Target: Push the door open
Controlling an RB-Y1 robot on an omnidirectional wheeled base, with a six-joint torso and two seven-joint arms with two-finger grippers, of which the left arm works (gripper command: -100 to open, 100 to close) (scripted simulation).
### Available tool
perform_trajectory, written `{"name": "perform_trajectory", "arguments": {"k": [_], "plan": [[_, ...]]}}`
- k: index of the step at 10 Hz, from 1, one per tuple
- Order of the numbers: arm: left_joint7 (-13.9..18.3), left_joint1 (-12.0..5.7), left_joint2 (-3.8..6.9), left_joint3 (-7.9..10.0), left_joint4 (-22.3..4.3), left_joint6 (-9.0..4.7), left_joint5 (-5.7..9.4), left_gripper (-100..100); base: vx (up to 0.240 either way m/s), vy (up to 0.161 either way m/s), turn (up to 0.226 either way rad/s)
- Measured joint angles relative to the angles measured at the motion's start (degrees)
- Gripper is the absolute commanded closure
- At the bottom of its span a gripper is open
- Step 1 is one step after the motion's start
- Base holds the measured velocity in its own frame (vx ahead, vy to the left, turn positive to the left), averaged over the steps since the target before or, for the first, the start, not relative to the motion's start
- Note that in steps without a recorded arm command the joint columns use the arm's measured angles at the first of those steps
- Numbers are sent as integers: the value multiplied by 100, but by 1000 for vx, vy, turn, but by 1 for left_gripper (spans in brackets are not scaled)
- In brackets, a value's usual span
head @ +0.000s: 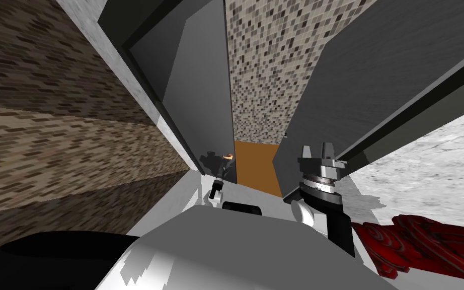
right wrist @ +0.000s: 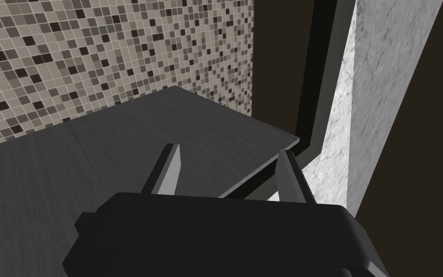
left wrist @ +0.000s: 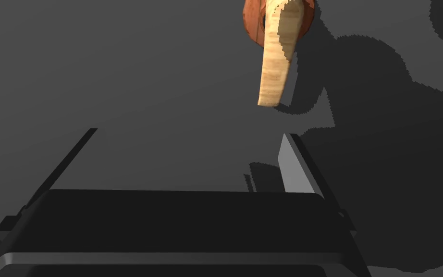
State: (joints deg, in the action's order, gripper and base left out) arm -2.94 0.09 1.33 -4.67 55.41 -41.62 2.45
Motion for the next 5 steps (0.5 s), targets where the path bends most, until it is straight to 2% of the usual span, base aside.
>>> {"name": "perform_trajectory", "arguments": {"k": [2,5], "plan": [[36,-103,3,3,-268,-57,7,-100,6,93,-95],[53,-283,-64,-1,-726,-135,8,-100,11,109,-120]]}}
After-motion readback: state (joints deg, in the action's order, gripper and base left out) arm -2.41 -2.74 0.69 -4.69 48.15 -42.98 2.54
